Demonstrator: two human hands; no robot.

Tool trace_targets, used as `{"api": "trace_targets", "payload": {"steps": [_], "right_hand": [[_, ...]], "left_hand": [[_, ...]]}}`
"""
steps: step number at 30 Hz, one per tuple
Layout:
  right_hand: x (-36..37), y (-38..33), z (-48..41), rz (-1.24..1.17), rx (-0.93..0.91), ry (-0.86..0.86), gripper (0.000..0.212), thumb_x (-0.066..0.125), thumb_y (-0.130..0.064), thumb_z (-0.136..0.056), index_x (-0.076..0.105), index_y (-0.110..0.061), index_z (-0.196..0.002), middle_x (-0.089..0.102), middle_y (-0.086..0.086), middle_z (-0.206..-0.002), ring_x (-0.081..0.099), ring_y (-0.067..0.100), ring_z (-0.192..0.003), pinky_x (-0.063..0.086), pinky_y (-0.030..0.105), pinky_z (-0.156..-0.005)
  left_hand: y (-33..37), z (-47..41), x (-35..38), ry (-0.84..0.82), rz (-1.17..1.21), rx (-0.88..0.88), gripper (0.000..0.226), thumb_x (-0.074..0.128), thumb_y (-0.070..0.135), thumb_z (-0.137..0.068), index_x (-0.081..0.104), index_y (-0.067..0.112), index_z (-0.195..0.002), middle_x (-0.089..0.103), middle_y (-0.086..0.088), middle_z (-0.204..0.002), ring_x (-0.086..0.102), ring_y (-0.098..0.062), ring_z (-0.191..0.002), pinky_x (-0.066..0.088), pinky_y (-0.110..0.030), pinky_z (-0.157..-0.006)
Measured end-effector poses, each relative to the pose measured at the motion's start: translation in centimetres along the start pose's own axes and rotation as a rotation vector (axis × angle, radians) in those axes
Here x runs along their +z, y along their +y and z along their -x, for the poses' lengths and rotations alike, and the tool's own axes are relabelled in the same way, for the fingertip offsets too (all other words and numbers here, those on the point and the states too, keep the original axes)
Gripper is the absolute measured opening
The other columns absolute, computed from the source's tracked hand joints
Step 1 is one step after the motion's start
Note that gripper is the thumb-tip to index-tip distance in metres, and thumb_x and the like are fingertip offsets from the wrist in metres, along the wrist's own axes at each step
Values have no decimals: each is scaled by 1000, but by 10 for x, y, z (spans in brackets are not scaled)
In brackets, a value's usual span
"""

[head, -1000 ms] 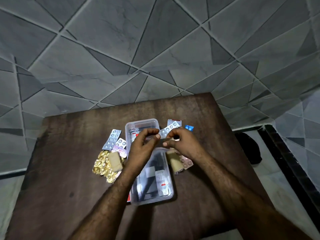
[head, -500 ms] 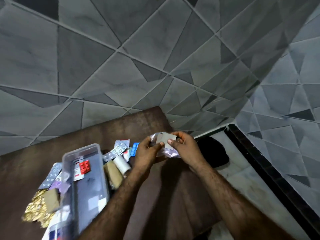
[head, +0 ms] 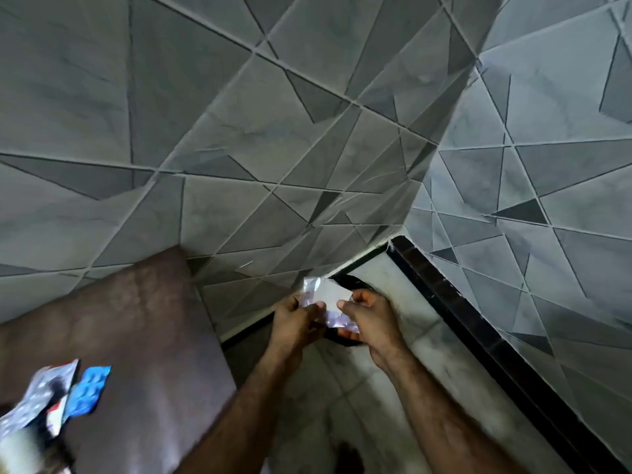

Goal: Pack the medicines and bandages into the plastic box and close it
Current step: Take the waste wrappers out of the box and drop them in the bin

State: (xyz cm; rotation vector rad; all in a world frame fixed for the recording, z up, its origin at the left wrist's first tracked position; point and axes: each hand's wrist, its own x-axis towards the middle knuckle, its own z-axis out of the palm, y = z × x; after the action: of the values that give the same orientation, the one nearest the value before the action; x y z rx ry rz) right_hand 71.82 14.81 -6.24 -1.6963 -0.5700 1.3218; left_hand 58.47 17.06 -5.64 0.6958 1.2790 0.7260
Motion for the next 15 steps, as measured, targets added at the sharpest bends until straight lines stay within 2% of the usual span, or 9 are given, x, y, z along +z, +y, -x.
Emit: {"api": "trace_targets", "payload": {"steps": [2, 4, 5, 7, 10, 15], "right_hand": [[-21, 14, -39, -22, 66, 39, 9, 67, -9, -84, 61, -9, -91, 61, 9, -81, 62, 22, -71, 59, 40, -66], [-35, 29, -73, -47, 127, 64, 12, 67, -10, -84, 60, -10, -94, 60, 10, -85, 60, 23, -73, 58, 36, -61], [-40, 34, -89, -56, 152, 75, 15, 68, -10, -84, 60, -10, -97, 60, 11, -88, 60, 23, -74, 57, 35, -60], [-49, 50, -123, -60, 192, 101, 17, 68, -11, -83, 60, -11, -99, 62, 12, -90, 62, 25, -77, 60, 40, -65], [-56, 69, -168, -77, 239, 124, 9, 67, -9, -84, 60, -12, -89, 61, 11, -82, 60, 26, -76, 58, 47, -76], [-64, 108, -236, -81, 313, 156, 10, 63, -5, -86, 59, -7, -94, 57, 7, -70, 55, 21, -62, 54, 34, -63]], "left_hand": [[-15, -37, 28, -16, 14, -79, 12, 60, 3, -87, 62, 8, -76, 69, -9, -67, 68, -19, -61, 56, -29, -60], [-30, -68, 48, -13, 37, -145, 3, 61, 1, -87, 64, 1, -85, 68, -13, -72, 68, -16, -54, 56, -25, -52], [-36, -83, 54, 2, 42, -171, 9, 62, 2, -85, 64, -2, -94, 67, -15, -77, 67, -15, -54, 56, -24, -52], [-55, -117, 67, 30, 64, -215, 22, 64, 3, -84, 64, -2, -105, 66, -15, -83, 66, -18, -61, 57, -25, -59], [-74, -163, 78, 15, 98, -257, 19, 62, 1, -81, 65, 3, -100, 67, -13, -81, 67, -19, -67, 58, -28, -64], [-109, -229, 88, -30, 34, -323, 14, 58, 1, -78, 67, 10, -84, 67, -4, -76, 64, -17, -71, 53, -26, -71]]}}
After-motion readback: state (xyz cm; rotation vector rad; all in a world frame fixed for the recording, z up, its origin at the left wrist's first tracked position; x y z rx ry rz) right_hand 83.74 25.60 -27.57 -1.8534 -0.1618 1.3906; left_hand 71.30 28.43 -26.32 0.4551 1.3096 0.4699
